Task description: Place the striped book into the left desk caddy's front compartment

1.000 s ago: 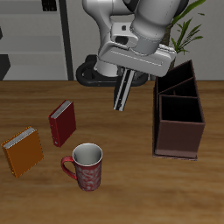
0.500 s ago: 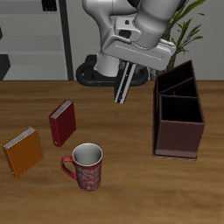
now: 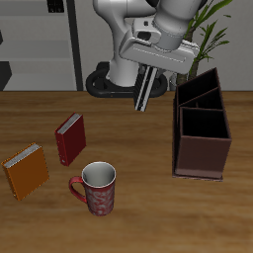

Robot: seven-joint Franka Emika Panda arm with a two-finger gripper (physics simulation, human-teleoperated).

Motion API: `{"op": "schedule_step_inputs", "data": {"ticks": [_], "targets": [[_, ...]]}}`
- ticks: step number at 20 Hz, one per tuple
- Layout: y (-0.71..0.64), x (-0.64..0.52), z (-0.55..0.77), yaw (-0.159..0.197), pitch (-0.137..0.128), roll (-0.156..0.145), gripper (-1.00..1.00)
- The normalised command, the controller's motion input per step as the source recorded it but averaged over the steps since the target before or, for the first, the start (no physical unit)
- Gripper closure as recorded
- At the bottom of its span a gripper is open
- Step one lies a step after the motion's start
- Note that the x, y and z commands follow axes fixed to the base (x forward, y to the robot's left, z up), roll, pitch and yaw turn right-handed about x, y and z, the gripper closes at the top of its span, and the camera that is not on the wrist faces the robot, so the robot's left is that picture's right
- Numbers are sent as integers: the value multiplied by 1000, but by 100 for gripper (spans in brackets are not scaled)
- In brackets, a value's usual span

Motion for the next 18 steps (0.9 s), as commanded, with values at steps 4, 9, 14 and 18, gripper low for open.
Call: {"op": "schedule_step_inputs", "data": {"ticks": [4, 9, 14, 18], "targets": [[164, -456, -92, 10, -19, -2, 100], [14, -286, -53, -30, 5, -44, 100], [214, -257, -94, 4, 17, 19, 100], [271, -159, -86, 17, 18, 40, 100]]}}
